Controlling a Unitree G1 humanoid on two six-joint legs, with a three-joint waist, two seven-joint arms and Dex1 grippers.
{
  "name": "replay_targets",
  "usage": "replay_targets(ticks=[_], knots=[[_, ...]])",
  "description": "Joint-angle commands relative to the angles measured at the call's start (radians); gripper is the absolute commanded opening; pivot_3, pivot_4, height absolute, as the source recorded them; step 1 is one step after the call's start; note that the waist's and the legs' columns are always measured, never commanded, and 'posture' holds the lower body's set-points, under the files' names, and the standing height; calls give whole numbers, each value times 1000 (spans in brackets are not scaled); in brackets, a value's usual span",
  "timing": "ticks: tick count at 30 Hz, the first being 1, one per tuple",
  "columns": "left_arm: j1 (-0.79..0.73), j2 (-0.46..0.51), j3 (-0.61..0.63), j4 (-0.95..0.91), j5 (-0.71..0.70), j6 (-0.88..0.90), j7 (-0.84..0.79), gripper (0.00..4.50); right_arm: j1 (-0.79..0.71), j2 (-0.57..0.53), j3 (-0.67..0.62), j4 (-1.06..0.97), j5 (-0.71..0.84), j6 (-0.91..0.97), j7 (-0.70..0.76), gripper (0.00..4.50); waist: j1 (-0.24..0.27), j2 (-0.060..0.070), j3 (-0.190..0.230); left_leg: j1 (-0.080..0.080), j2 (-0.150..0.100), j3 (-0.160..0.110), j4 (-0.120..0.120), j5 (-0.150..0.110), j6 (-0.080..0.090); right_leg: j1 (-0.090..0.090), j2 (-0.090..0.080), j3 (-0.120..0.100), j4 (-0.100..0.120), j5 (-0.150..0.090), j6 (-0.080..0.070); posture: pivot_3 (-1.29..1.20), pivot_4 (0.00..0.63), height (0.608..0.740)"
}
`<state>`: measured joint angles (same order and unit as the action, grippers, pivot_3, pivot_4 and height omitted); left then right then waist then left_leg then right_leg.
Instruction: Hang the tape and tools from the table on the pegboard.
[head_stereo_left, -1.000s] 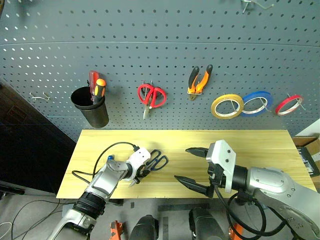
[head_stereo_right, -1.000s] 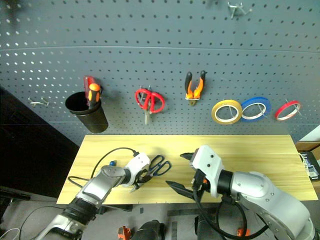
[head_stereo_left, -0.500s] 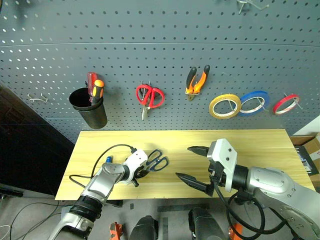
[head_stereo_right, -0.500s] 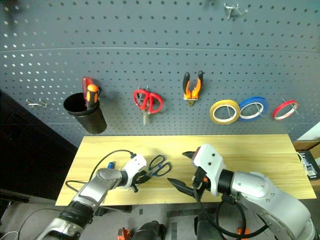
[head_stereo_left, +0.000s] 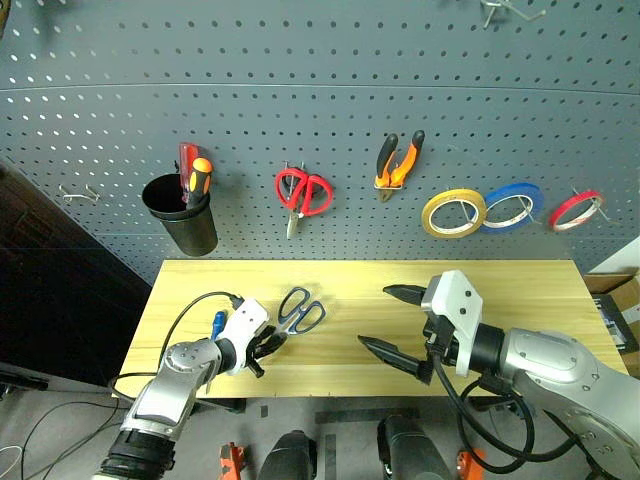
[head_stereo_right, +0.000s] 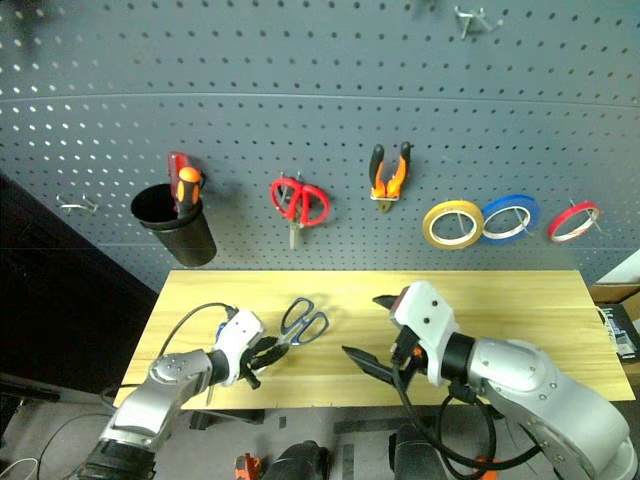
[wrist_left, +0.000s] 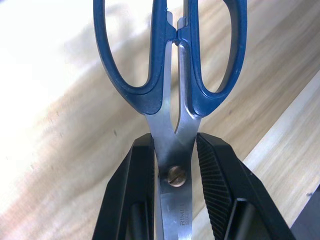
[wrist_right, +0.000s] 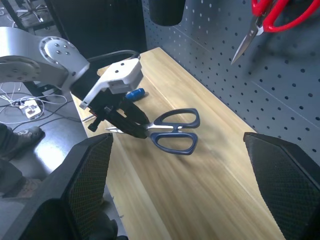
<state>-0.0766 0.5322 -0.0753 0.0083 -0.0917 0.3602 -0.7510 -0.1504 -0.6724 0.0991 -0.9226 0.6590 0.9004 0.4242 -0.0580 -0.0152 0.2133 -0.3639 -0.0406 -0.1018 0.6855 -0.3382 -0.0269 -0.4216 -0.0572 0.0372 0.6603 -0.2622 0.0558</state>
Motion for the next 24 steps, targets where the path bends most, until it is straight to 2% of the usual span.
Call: replay_targets(ticks=[1, 9, 15, 24], knots=[[41, 4, 69, -101, -45, -122, 2, 959, -15, -21, -12, -71, -16, -31, 7, 4500, 0, 0, 0, 0, 0, 0, 0, 0, 0, 0, 0, 0, 0, 0, 0, -113, 221, 740], [77, -46, 122, -226, -19, -336, 123, 959, 9, -16, -94, -98, -6, -112, 18, 4500, 8, 0, 0, 0, 0, 0, -2, 0, 0, 0, 0, 0, -2, 0, 0, -81, 209, 740], [67, -41, 146, -307, -12, -466, 149, 959, 39, -41, -107, -94, -14, -154, 38, 4500, 13, 0, 0, 0, 0, 1, -3, 0, 0, 0, 0, 0, -2, 0, 0, -70, 204, 740], [-64, -86, 135, -282, -12, -430, 225, 959, 48, -60, -73, -60, -66, -215, 67, 4500, 26, -1, 0, 0, 0, 2, -2, 0, 0, 0, 1, -1, -2, 0, 0, -63, 192, 740]])
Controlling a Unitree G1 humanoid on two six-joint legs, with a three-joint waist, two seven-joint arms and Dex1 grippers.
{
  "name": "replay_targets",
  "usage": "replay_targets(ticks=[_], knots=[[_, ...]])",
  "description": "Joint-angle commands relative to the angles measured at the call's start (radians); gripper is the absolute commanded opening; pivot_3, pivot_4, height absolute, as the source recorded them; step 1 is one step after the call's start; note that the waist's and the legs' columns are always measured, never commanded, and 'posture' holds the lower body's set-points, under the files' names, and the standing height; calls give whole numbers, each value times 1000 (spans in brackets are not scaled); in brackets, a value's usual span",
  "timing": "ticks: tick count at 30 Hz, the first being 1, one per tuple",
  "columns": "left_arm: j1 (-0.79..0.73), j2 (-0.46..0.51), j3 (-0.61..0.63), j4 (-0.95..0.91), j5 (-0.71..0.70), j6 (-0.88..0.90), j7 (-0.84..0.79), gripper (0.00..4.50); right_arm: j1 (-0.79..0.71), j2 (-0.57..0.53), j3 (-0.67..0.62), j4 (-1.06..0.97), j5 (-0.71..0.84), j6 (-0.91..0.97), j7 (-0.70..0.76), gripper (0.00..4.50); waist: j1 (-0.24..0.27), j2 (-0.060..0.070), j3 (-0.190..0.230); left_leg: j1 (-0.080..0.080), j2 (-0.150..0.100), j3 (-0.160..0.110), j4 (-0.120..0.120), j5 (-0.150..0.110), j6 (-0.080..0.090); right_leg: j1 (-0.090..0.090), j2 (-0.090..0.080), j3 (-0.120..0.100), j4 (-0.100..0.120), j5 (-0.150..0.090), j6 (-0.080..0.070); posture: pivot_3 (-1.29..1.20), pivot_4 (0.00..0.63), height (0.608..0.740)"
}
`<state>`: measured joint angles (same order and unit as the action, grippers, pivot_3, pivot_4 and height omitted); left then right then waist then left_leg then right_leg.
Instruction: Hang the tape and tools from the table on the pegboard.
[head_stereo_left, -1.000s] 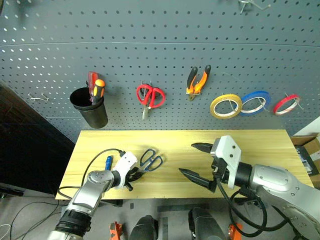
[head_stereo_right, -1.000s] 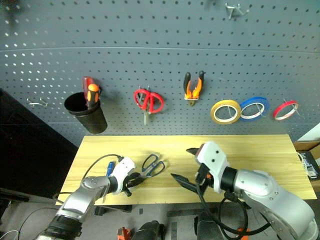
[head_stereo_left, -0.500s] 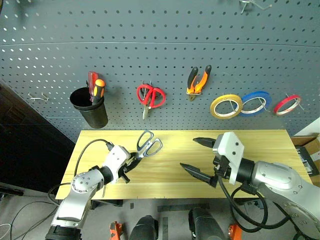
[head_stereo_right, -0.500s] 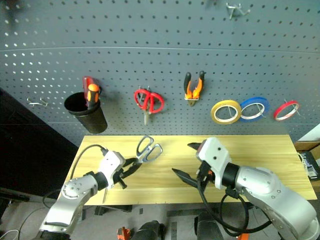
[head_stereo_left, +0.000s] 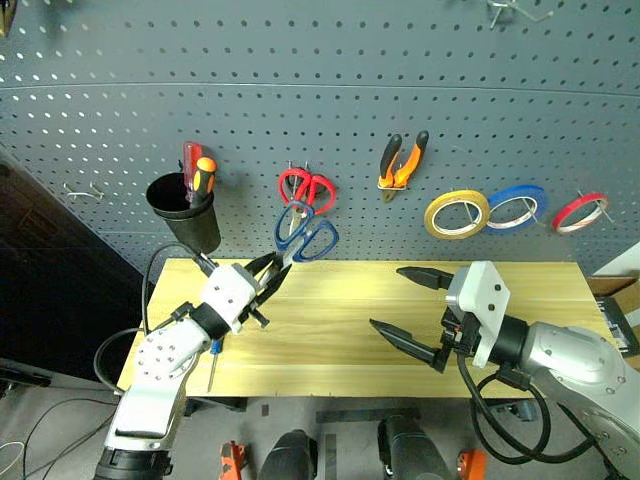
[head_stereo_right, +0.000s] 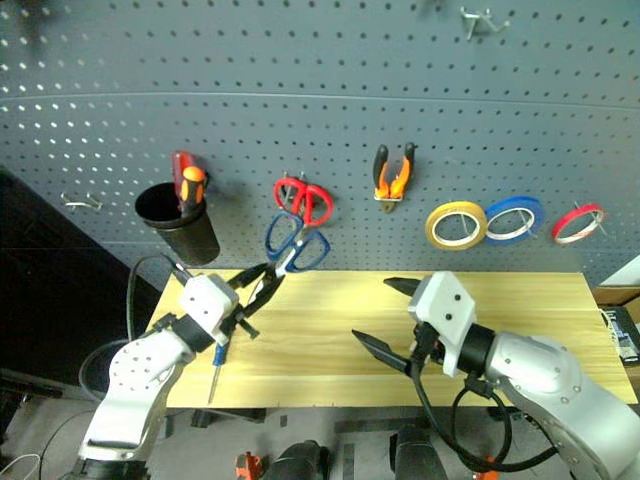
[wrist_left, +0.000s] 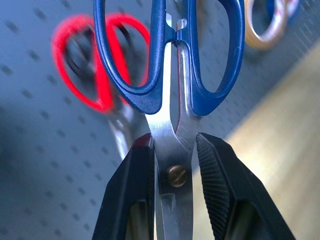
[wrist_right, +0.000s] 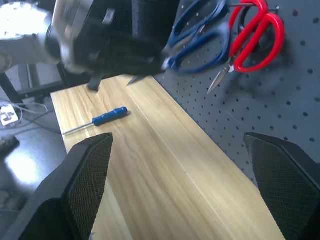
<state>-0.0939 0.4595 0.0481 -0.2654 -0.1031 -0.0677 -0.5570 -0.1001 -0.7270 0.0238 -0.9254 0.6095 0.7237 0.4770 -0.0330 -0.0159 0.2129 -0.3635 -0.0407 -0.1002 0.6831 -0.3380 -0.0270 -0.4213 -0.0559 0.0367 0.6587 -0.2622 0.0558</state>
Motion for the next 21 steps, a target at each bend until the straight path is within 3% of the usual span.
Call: replay_targets(ticks=[1, 16, 21], knots=[[-62, -17, 11, -4, -1, 1, 37, 959, -2, -6, 4, -55, -22, -43, 18, 4500, 1, 0, 0, 0, 0, 0, 0, 0, 0, 0, 0, 0, 0, 0, 0, -63, 192, 740], [-148, -76, -62, 119, 47, 55, 73, 959, -27, 6, 40, -37, -62, -60, 31, 4500, 1, -1, 0, 0, 0, 1, 1, 0, 0, 0, 0, 0, 0, 0, 0, -83, 192, 740], [-150, -83, -67, 135, 36, 92, 69, 953, -97, 63, 39, -24, -60, -56, -11, 4500, -4, -1, 0, 0, 0, 1, 1, 0, 0, 0, 0, 0, 0, 0, 0, -93, 196, 740]])
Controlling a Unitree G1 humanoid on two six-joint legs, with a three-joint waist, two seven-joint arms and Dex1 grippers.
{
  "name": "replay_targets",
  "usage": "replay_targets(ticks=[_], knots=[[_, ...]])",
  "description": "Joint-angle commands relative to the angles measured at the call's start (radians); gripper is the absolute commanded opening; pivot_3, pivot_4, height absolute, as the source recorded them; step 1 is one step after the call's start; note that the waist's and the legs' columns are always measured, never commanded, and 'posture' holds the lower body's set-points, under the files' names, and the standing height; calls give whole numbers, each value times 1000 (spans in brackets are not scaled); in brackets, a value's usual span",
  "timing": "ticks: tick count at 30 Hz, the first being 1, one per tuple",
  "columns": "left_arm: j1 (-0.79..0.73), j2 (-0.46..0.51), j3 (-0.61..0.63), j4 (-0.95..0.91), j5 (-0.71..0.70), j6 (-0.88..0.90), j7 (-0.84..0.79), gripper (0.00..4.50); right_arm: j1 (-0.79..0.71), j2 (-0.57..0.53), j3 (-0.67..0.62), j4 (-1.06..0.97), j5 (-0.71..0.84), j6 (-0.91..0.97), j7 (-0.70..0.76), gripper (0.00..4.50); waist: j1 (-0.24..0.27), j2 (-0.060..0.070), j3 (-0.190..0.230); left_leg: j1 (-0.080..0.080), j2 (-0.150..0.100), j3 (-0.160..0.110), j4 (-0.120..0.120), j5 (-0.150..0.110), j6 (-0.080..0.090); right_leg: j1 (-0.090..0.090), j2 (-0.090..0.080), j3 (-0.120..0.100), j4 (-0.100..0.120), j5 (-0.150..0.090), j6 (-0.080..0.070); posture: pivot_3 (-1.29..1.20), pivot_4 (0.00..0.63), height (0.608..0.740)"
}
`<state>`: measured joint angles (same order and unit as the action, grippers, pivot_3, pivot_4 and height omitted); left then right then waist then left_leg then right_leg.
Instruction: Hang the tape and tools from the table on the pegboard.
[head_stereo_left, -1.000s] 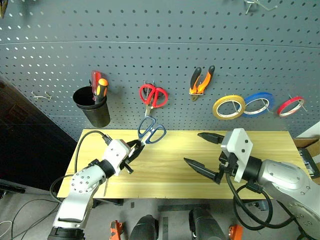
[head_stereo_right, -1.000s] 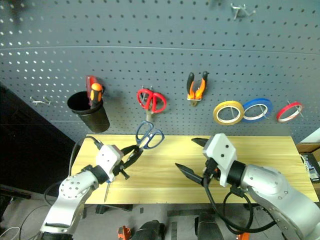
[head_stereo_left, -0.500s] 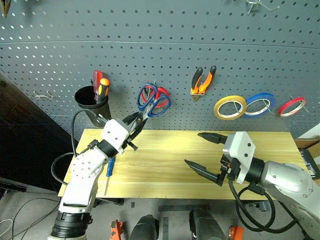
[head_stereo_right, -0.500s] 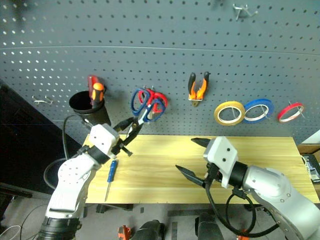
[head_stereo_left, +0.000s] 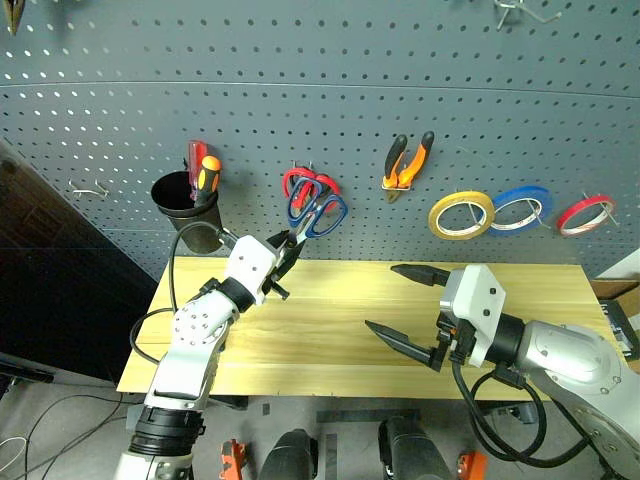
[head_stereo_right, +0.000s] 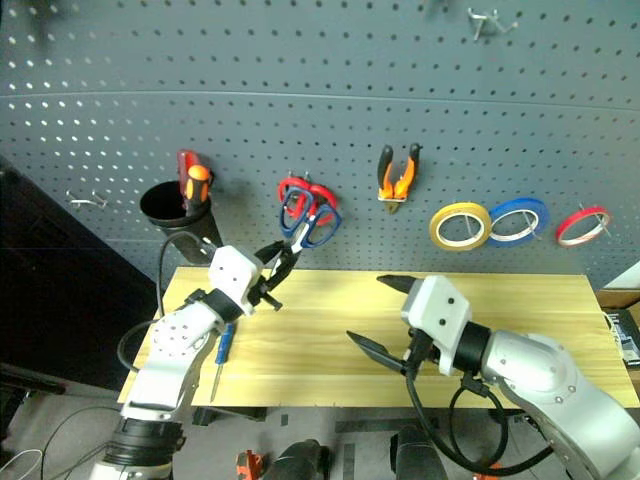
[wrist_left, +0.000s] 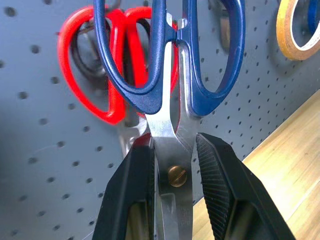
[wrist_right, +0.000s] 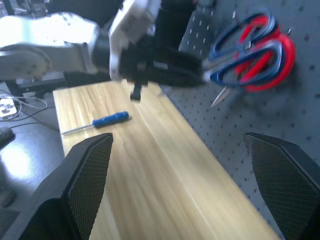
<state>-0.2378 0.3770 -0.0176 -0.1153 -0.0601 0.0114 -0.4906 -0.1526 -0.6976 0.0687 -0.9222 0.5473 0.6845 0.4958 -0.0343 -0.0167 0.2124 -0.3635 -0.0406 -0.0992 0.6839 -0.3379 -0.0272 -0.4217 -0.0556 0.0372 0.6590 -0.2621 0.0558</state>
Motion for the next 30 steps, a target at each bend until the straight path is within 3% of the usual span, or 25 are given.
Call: replay_targets(ticks=[1, 6, 11, 16, 22, 26, 30], knots=[[-5, -2, 1, -14, -8, 23, 4, 1282, -66, 52, -12, -20, 3, -13, -43, 4500, -5, 0, 0, 0, 0, 0, 0, 0, 0, 0, 0, 0, 0, 0, 0, -93, 196, 740], [19, -7, 5, -34, -22, 64, 5, 2725, -126, 95, -12, -4, 8, 13, -72, 4500, -6, 0, 0, 0, 0, 0, 0, 0, 0, 0, 0, 0, 0, 0, 0, -92, 196, 740], [139, 42, 26, -118, -44, 110, -39, 4299, -127, 102, 14, -9, 0, 32, -79, 4500, -11, 0, 0, 0, 0, 0, -1, 0, 0, -1, -1, 1, 0, 0, 0, -81, 198, 740], [253, 99, 119, -149, -96, 248, -38, 4299, -101, 100, 33, -7, -22, 93, -125, 4500, -14, 0, 0, 0, 0, 0, -1, 0, 0, -1, -1, 1, 1, 0, 0, -50, 202, 740], [222, 149, 204, 0, -81, 548, 57, 4299, -159, 165, 45, 19, 44, 283, -192, 4500, -7, 0, 0, 1, 0, -1, 0, 0, 0, 0, 0, 0, 4, 0, 0, -35, 206, 740], [211, 193, 194, 39, -49, 727, 101, 4299, -173, 178, 57, 12, 83, 364, -197, 4500, -5, 0, 0, 1, 0, -2, 0, 0, 0, -1, 1, -1, 4, 0, 0, -27, 210, 740], [176, 204, 175, 114, -36, 799, 114, 4299, -209, 177, 99, 16, 117, 422, -174, 4500, 1, 0, 0, 0, -1, -2, -1, 0, 0, -2, -1, 0, 2, 0, 0, -25, 212, 740]])
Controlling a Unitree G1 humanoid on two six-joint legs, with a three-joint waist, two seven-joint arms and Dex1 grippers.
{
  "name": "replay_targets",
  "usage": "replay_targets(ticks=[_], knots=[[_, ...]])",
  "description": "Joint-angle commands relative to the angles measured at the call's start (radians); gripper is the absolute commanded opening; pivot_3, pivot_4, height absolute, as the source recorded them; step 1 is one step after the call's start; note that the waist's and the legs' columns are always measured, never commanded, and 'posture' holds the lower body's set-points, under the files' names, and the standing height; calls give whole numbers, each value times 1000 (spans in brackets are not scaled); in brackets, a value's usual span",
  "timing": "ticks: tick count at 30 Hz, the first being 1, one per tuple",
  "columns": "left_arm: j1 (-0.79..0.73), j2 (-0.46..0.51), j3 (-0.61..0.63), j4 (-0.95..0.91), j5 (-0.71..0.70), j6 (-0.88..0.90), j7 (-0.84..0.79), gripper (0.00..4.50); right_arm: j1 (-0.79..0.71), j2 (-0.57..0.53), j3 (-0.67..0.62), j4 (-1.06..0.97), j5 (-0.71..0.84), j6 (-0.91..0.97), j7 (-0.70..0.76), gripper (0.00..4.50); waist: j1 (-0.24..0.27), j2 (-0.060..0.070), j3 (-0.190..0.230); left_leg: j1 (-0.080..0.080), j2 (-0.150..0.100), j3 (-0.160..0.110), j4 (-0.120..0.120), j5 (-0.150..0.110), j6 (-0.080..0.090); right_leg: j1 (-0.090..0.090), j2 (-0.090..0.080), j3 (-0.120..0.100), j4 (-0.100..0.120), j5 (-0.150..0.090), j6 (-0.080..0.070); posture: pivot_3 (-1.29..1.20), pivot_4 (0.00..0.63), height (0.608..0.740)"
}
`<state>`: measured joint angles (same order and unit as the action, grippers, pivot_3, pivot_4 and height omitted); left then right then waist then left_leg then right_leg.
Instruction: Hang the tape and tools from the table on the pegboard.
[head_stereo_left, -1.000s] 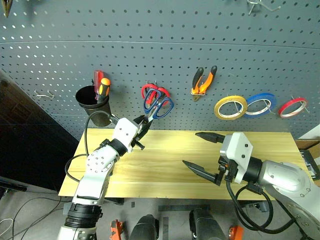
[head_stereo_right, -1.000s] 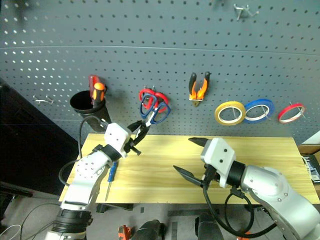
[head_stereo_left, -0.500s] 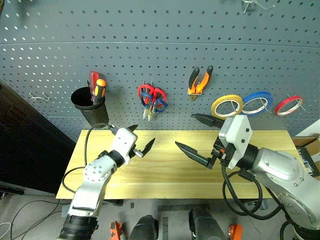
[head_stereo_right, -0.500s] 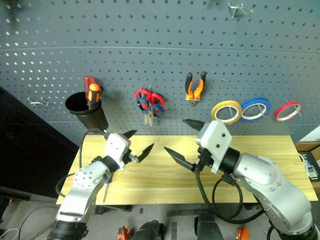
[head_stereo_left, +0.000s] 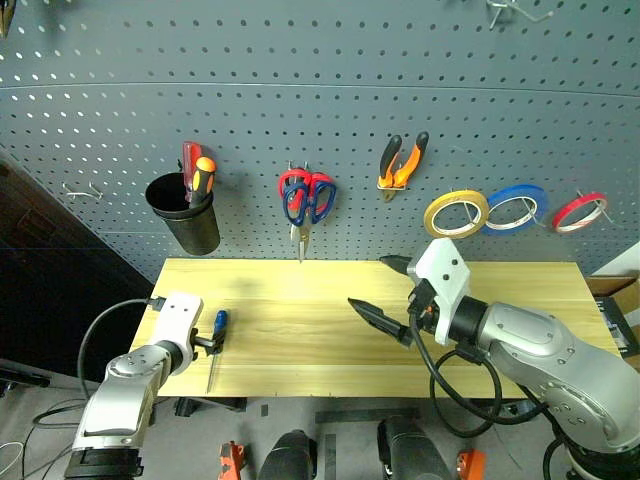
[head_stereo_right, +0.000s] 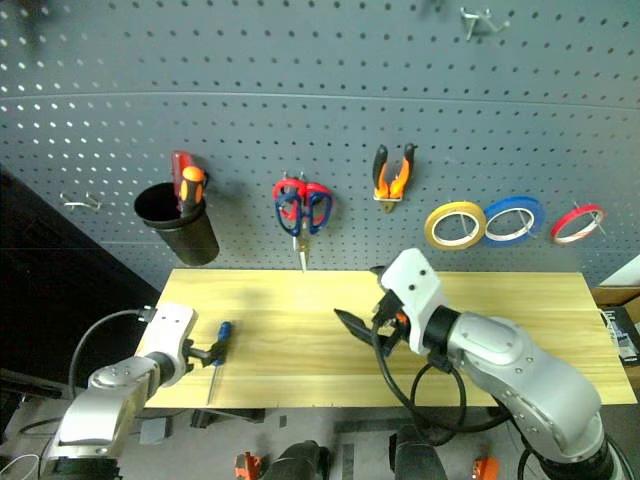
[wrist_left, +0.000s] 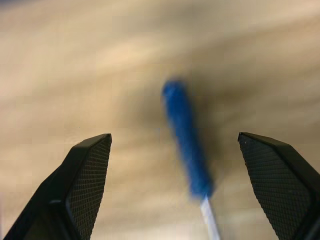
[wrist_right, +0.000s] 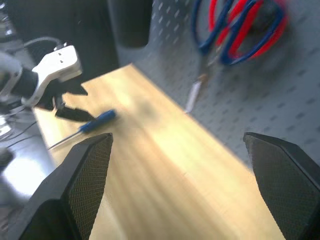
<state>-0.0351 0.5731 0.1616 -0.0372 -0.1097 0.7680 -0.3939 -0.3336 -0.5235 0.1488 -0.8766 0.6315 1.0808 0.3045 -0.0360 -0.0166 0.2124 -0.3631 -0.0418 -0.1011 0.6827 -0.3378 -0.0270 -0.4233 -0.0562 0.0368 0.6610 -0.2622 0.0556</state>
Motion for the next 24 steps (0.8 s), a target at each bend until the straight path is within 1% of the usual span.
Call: replay_targets(ticks=[1, 6, 9, 15, 18, 24], knots=[[-38, 5, -5, 55, 14, 52, 21, 4299, -35, 2, 27, -30, 41, 33, 23, 4500, 4, 0, 0, 0, 0, 0, 0, 0, 0, 0, 0, 0, 0, 0, 0, -25, 212, 740], [-132, -6, -68, 185, 9, 97, -9, 4299, -115, -58, 149, -23, 5, 14, 101, 4500, 4, 0, 0, 0, 0, -1, 0, 0, 0, 0, 0, -1, 0, 0, 0, -38, 217, 740], [-178, -14, -97, 250, 11, 95, -22, 4299, -141, -69, 194, -17, -6, -2, 133, 4500, 3, -1, 0, 0, 0, -1, 0, 0, 0, 0, 0, -1, 0, 0, 0, -45, 218, 740], [-227, -26, -113, 320, 9, 96, -29, 4299, -164, -69, 223, -3, -27, -26, 172, 4500, 3, -1, 0, 0, 0, -1, 0, 0, 0, -1, -1, -1, 0, 0, 0, -55, 215, 740], [-228, -29, -107, 320, 6, 104, -28, 3716, -163, -73, 220, 3, -35, -34, 182, 4500, 4, -1, 0, 0, 0, 0, 0, 0, 0, -1, -1, 0, 0, 0, 0, -55, 215, 740], [-203, -36, -94, 286, -7, 105, -22, 1876, -158, -83, 210, 10, -56, -54, 197, 4500, 2, -1, -1, 0, 0, 0, 0, 0, -1, -1, -1, 0, 1, 0, 0, -52, 202, 740]])
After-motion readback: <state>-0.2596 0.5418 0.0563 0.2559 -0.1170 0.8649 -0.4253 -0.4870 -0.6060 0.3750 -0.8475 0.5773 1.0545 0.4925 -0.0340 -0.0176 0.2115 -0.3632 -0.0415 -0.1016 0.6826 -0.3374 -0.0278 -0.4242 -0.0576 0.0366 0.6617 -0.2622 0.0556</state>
